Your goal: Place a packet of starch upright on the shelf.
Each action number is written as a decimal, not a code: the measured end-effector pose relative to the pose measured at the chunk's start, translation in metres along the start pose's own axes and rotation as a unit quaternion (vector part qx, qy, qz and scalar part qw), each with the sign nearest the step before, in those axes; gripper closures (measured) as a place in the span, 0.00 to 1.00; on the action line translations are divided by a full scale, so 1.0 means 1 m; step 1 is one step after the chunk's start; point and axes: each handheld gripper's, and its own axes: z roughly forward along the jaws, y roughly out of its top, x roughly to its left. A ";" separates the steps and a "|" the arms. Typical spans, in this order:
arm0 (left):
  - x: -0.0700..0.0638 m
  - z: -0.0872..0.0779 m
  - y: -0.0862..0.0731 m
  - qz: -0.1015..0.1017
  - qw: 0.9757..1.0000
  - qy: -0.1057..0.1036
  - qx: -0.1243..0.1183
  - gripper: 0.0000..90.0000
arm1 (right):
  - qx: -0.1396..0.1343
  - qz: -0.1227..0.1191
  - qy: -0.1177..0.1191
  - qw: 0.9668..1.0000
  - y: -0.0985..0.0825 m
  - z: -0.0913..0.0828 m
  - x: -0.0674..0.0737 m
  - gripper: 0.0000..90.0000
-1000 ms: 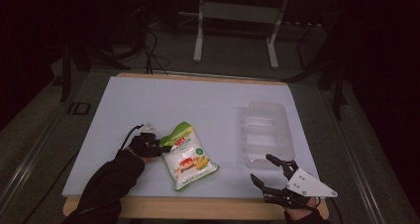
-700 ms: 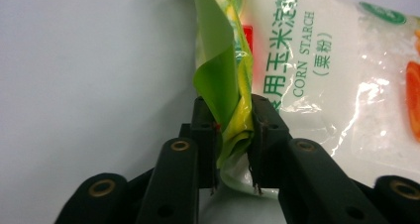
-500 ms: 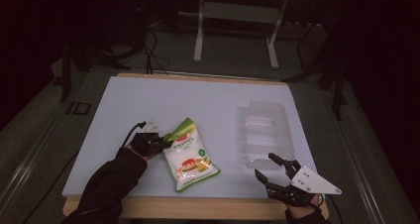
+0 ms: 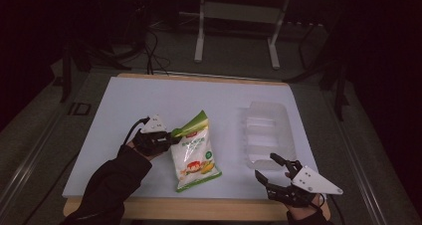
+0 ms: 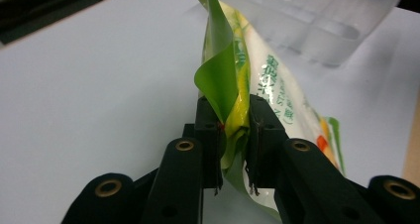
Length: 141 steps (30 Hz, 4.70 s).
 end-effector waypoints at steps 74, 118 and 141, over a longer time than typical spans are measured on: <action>-0.052 -0.015 0.100 0.058 0.977 -0.133 -0.157 0.64 | 0.038 0.049 0.102 0.993 0.091 0.070 -0.037 0.95; -0.013 -0.006 -0.044 -0.086 0.987 -0.048 -0.131 0.00 | 0.048 0.123 -0.097 0.986 0.084 0.087 -0.179 0.95; -0.016 0.003 -0.054 -0.098 0.984 -0.065 -0.130 0.00 | 0.084 0.153 -0.118 0.978 0.044 0.102 -0.197 0.95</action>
